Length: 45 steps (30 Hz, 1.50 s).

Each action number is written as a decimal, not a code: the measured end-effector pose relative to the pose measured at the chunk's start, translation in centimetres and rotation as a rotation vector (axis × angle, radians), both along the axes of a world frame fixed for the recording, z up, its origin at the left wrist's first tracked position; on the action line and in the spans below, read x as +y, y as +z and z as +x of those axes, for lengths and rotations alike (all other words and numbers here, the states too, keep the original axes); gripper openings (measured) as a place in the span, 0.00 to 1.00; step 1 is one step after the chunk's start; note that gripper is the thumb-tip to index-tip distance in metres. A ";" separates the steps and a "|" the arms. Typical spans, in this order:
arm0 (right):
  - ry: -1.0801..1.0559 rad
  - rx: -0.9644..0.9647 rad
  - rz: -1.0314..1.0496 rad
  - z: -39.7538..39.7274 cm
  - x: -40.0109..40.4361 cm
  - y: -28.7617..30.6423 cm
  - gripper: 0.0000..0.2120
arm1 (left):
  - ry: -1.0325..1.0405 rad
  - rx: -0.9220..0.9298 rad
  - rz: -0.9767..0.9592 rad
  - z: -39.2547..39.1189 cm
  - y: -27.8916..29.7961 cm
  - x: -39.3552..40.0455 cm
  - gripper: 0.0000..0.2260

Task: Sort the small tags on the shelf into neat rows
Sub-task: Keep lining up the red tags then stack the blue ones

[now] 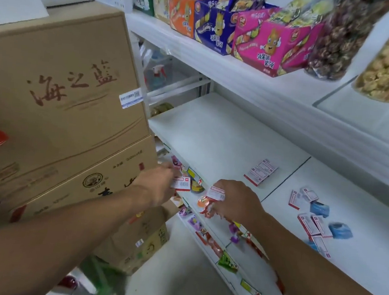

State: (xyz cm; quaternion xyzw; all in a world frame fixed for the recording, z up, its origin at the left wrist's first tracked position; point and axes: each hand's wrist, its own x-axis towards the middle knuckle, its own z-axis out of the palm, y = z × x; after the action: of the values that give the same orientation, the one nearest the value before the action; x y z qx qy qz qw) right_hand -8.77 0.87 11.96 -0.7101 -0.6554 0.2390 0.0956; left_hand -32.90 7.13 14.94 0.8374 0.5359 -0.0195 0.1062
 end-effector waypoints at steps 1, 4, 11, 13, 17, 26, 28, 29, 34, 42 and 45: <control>-0.009 0.005 -0.008 0.4 0.2 0.0 0.15 | -0.021 0.001 0.003 0.5 -0.2 0.6 0.16; -0.047 -0.012 -0.007 1.5 0.6 0.0 0.15 | -0.085 -0.012 -0.015 2.1 -1.1 2.6 0.18; -0.177 -0.063 -0.034 3.2 2.0 0.0 0.24 | -0.252 -0.069 -0.029 6.9 -2.6 7.8 0.16; -0.238 -0.061 -0.054 3.6 2.1 0.1 0.24 | -0.310 -0.080 -0.039 8.0 -2.9 9.3 0.17; -0.361 -0.070 -0.087 3.9 2.7 0.0 0.26 | -0.390 -0.112 -0.032 10.1 -3.6 12.2 0.15; -0.491 -0.046 -0.096 3.8 0.9 -1.6 0.23 | -0.568 -0.142 -0.097 14.2 -6.9 12.4 0.23; -0.518 -0.056 -0.096 4.5 0.1 -1.6 0.23 | -0.589 -0.135 -0.101 15.1 -7.0 12.2 0.22; -0.530 -0.057 -0.095 4.9 -0.4 -1.7 0.23 | -0.596 -0.132 -0.094 15.5 -7.0 12.1 0.22; -0.523 -0.062 -0.099 7.2 -2.3 -1.8 0.21 | -0.599 -0.106 -0.061 17.2 -7.4 11.3 0.23; -0.518 -0.036 -0.108 8.8 -2.9 -3.1 0.21 | -0.595 -0.123 -0.065 18.3 -8.5 10.7 0.23; -0.522 -0.024 -0.109 8.5 -2.2 -3.3 0.20 | -0.607 -0.121 -0.062 18.4 -9.0 11.5 0.24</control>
State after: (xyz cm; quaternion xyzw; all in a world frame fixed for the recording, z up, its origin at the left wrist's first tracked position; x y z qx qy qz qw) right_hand -0.27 -1.36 8.69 -0.8620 -0.4372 0.2328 0.1081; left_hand -14.54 18.63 5.91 0.9552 0.2530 -0.0168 0.1527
